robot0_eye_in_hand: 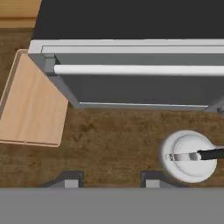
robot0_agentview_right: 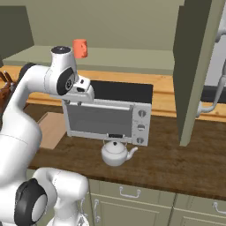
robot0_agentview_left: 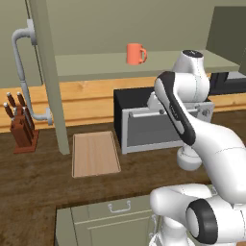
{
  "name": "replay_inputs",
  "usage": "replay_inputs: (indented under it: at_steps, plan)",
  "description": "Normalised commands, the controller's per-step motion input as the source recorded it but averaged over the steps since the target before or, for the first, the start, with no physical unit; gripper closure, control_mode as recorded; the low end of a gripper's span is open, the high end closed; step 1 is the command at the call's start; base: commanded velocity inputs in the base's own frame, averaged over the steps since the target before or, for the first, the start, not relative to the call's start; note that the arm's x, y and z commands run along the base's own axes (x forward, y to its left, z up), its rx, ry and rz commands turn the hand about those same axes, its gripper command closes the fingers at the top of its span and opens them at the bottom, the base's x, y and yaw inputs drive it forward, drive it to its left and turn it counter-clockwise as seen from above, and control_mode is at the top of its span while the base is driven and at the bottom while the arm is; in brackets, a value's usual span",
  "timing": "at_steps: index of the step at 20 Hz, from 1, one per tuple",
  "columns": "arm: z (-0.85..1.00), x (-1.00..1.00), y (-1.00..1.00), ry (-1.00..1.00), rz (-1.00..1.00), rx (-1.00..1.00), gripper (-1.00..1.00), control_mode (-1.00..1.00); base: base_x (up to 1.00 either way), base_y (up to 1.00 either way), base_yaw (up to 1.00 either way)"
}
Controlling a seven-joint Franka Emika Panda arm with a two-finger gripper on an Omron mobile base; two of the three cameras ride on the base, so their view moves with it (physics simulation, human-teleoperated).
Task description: Pick the kettle from the counter and place it on the tray. Then pick the mug from the cabinet and place it on the tray. Then close the cabinet doors.
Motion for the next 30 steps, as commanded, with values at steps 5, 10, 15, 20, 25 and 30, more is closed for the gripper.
replay_inputs:
  at_steps: [5, 10, 15, 20, 25, 30]
  plan:
    - [-0.31, -0.01, -0.58, 0.00, -0.39, 0.06, -1.00, -1.00, 0.00, 0.00, 0.00]
    - [-0.54, -0.06, -0.96, 0.00, -0.57, 0.13, -1.00, -1.00, 0.00, 0.00, 0.00]
    - [-0.10, -0.03, -0.27, 0.00, -0.06, 0.03, -1.00, -1.00, 0.00, 0.00, 0.00]
    - [-0.48, 0.00, -0.13, -0.06, -0.06, 0.04, -1.00, -1.00, 0.00, 0.00, 0.00]
    - [-0.77, 0.00, -0.33, -0.10, -0.18, 0.04, -1.00, -1.00, 0.00, 0.00, 0.00]
    - [-0.42, 0.03, -0.36, -0.03, -0.15, 0.15, -1.00, -1.00, 0.00, 0.00, 0.00]
